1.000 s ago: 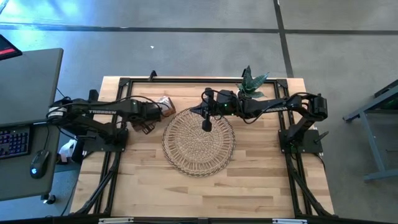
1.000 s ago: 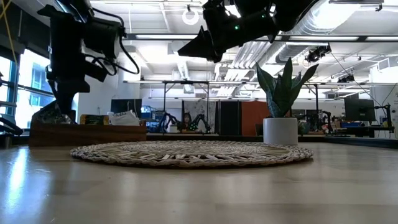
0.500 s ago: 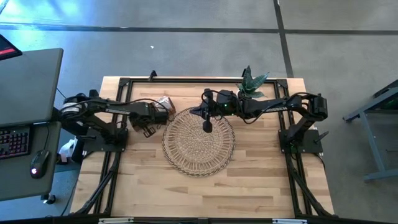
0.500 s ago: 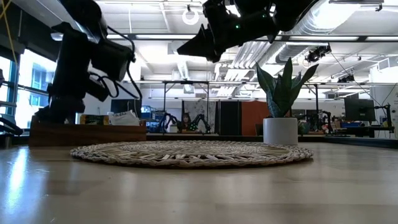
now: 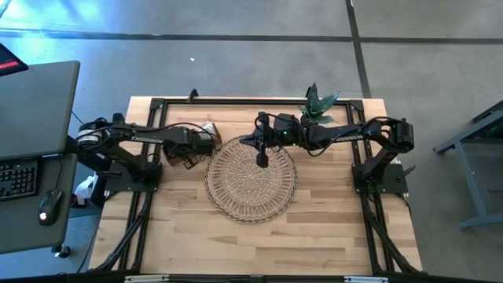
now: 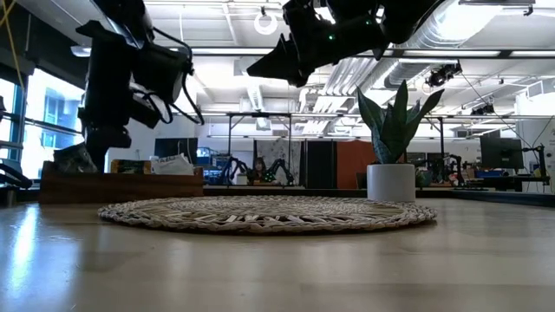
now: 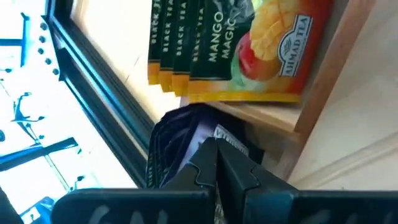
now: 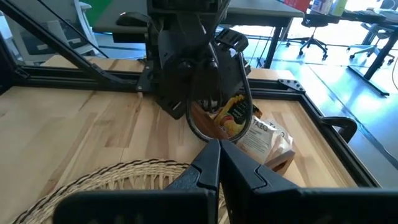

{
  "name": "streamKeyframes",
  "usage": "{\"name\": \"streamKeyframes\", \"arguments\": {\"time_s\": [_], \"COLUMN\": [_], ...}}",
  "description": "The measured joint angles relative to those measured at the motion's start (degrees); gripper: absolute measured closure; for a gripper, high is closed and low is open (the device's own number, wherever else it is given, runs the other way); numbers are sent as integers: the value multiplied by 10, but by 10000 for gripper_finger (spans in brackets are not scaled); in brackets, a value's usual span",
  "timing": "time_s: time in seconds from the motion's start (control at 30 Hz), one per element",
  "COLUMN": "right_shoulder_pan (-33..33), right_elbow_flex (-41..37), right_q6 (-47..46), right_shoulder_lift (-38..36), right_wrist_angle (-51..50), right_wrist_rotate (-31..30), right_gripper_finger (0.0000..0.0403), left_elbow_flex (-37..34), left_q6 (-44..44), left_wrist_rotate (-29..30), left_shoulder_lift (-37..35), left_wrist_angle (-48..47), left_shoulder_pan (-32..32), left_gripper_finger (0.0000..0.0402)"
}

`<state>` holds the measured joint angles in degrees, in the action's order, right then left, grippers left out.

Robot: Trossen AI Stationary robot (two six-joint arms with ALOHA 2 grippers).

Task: Pick & Place Tea
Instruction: Adjust the black tea bags in the left compartment of the wooden organizer

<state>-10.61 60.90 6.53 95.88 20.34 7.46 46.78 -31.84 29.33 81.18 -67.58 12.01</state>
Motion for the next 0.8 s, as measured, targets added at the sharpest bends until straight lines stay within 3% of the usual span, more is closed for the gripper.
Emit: {"name": "streamKeyframes", "arguments": {"time_s": [0.43,0.8], "right_shoulder_pan": [0,0], "right_elbow_flex": [0,0], "right_q6": [14,12], "right_shoulder_lift": [0,0], "right_wrist_angle": [-1,-1], "right_wrist_rotate": [0,0], "right_gripper_finger": [396,396], "left_elbow_flex": [-60,36], "left_q6": [-1,15], "left_wrist_rotate": [-65,-48], "left_shoulder_lift": [21,5], "left_wrist_angle": [27,0], "left_shoulder_pan": [0,-9], "left_gripper_finger": [401,401]}}
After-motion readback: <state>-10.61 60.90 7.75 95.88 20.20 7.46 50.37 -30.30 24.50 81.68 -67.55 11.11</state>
